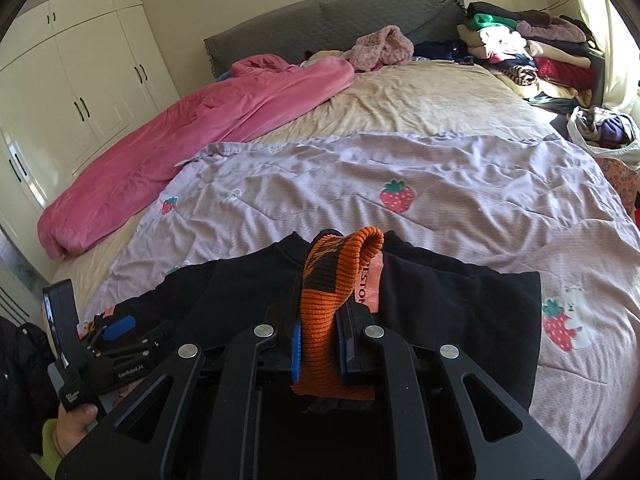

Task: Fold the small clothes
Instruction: 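Carry the sleeve across the sweatshirt body toward the left gripper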

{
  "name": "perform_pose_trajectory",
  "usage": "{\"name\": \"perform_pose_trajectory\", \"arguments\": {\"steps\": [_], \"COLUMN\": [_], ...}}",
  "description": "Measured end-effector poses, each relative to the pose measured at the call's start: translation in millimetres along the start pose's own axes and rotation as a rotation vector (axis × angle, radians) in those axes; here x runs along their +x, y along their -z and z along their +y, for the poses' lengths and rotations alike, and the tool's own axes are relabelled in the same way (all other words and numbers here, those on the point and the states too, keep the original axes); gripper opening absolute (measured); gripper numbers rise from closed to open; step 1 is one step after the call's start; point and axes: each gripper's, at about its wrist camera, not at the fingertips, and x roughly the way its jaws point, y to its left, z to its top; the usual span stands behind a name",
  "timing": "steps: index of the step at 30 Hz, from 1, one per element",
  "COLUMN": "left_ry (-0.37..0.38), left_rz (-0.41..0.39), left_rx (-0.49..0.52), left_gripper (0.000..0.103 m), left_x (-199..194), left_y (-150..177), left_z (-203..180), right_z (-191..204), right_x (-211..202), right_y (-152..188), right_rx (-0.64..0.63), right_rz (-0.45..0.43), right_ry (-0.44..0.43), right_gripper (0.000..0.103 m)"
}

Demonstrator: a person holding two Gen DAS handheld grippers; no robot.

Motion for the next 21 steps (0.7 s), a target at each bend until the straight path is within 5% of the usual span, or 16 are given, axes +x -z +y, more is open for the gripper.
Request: {"name": "perform_pose_trajectory", "arguments": {"steps": [4,13,21], "left_ry": [0.002,0.013,0.063], "left_rz": [-0.004,-0.002,0.014], "left_rx": [-0.009,-0.005,-0.028], "left_gripper": [0.094,0.094,0.094], "left_x": [-1.0,-0.2,3.9], "left_y": [-1.2,-0.4,1.5], "left_z": [2.2,2.6,3.4], "right_z": [11.5,24.7,-0.3], "right_x": [9.6,18.2,7.8], "right_y": [-1.3,-2.4,12.8], "right_rx": [-0.011,-0.028,-0.024], "right_rz": [0.013,0.018,0.004], "right_ry": [-0.027,-0.081,-0.008], "right_gripper": [0.012,0.032,0.036]}}
